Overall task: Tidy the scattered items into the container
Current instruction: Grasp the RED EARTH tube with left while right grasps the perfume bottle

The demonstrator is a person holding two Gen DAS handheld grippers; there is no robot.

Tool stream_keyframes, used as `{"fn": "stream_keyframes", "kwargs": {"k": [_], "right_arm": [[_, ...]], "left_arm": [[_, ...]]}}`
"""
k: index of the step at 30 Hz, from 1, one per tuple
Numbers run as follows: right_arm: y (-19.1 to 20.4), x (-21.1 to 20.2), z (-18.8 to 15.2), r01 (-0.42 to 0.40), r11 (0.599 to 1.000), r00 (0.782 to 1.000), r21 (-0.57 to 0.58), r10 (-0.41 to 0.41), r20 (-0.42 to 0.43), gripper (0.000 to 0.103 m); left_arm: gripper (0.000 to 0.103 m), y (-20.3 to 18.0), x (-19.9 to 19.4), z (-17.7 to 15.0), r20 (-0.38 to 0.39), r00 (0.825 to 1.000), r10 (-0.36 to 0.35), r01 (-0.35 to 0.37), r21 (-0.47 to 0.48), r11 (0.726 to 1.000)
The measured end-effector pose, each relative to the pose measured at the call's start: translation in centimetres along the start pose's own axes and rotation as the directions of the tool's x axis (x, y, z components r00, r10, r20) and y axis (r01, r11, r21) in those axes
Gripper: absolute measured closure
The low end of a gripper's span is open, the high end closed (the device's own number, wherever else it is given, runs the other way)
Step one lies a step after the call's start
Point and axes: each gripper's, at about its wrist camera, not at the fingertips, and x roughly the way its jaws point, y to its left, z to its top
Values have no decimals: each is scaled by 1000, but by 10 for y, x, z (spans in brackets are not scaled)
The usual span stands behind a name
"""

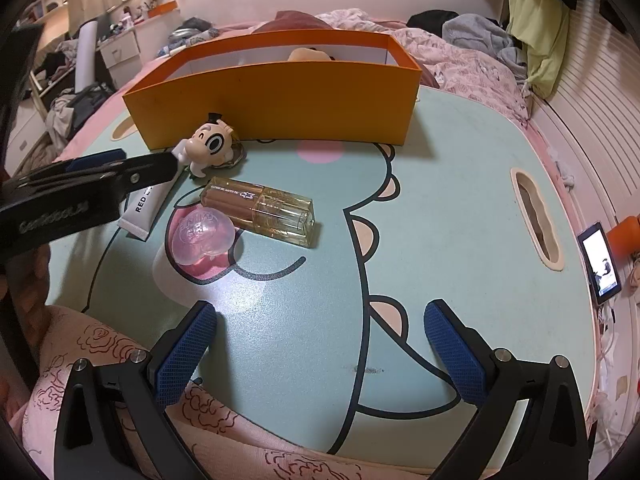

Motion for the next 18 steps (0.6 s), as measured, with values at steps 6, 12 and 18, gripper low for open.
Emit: {"fn": "stream_keyframes", "kwargs": {"k": [6,12,18], "right_arm": [[0,0,-1,1,1000,1000,0,-1,1,0],[0,0,-1,1,1000,1000,1,-1,2,0],[0,1,-2,2,1000,1000,1,-2,6,0]], "left_arm": [[62,-3,8,-3,-25,999,22,-22,32,999],[83,-9,0,-16,0,998,62,-61,115,991],[83,2,-33,-29,59,998,8,-11,60,998]]}}
